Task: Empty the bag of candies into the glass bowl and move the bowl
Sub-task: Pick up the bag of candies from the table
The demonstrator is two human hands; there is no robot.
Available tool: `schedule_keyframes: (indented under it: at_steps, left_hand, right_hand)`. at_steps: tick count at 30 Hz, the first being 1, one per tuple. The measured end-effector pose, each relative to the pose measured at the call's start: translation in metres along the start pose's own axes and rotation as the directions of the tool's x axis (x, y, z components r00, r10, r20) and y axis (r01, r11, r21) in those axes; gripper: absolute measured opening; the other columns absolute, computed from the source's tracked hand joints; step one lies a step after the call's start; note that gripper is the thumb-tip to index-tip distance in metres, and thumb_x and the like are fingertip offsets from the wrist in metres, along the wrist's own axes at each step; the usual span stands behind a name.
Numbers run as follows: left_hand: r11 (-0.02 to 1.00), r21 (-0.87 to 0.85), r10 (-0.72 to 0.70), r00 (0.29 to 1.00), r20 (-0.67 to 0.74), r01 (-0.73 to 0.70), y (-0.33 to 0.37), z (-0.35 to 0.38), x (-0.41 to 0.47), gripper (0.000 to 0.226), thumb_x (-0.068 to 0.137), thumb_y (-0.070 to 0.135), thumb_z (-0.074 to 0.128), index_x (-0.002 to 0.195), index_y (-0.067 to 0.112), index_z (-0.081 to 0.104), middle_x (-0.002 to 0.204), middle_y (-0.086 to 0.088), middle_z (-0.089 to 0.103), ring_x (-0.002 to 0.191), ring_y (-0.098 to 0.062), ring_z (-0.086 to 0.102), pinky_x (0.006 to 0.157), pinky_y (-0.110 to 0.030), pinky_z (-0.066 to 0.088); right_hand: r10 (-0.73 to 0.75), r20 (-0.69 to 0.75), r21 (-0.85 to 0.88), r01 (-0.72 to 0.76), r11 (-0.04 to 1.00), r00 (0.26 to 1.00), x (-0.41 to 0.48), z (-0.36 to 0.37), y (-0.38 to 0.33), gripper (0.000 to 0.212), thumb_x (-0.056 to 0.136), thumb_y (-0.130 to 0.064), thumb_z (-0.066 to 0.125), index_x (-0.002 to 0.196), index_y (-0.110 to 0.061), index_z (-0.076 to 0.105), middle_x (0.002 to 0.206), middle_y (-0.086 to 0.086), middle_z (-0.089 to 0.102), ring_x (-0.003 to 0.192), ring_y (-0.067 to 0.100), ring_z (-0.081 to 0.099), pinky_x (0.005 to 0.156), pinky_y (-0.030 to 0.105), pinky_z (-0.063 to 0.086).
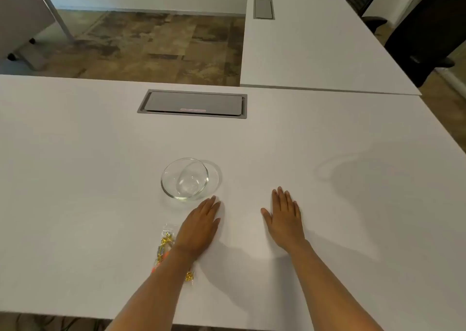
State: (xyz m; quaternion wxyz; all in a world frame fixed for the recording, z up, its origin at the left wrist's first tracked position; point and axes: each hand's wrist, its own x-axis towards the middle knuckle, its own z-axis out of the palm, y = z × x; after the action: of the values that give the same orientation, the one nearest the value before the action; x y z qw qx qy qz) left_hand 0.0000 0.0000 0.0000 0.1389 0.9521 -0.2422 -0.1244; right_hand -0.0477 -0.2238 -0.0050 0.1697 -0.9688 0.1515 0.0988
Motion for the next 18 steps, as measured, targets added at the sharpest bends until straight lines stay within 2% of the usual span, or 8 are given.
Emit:
schedule_keyframes:
  at_steps: [3,8,15,18]
  left_hand:
    - [0.999,-0.032,0.002,1.0,-0.03,-0.002,-0.022,-0.009,-0.02,0.048,0.098,0.035,0.037,0.142,0.018,0.036,0.153,0.001,0.033,0.141,-0.014,0.03,0.113,-0.027,0.028]
    - [0.998,-0.048,-0.05,0.998,-0.026,0.049,-0.054,-0.025,-0.039,0.038,0.089,0.045,0.053,0.117,0.019,0.057,0.12,0.004,0.055,0.112,-0.017,0.051,0.095,-0.028,0.042]
    - [0.997,-0.015,-0.074,0.994,0.083,0.075,-0.056,-0.034,-0.031,0.025,0.087,0.037,0.058,0.091,0.013,0.062,0.094,0.002,0.056,0.091,-0.018,0.052,0.078,-0.023,0.037]
    - [0.985,-0.149,-0.074,0.992,0.101,0.089,-0.049,-0.039,-0.032,0.019,0.087,0.033,0.06,0.081,0.016,0.056,0.085,0.003,0.057,0.078,-0.017,0.052,0.07,-0.022,0.04]
  right_hand:
    - [-0.018,-0.014,-0.032,0.017,0.999,1.0,-0.007,-0.002,-0.001,0.061,0.099,-0.042,0.022,0.149,-0.014,0.002,0.161,0.004,-0.002,0.148,0.021,-0.004,0.122,0.037,0.002]
    - [-0.033,-0.009,-0.016,0.033,0.999,0.999,-0.015,-0.001,-0.005,0.059,0.099,-0.041,0.024,0.15,-0.016,0.006,0.161,0.003,0.002,0.148,0.02,-0.002,0.122,0.036,0.004]
    - [-0.029,-0.009,0.027,0.029,0.999,1.0,-0.022,0.0,-0.012,0.057,0.099,-0.04,0.027,0.149,-0.018,0.011,0.161,0.002,0.006,0.148,0.02,0.002,0.122,0.035,0.005]
    - [-0.021,0.02,0.079,0.019,0.997,1.0,-0.023,-0.002,-0.014,0.056,0.099,-0.039,0.029,0.149,-0.018,0.016,0.16,0.002,0.01,0.148,0.02,0.005,0.121,0.035,0.008]
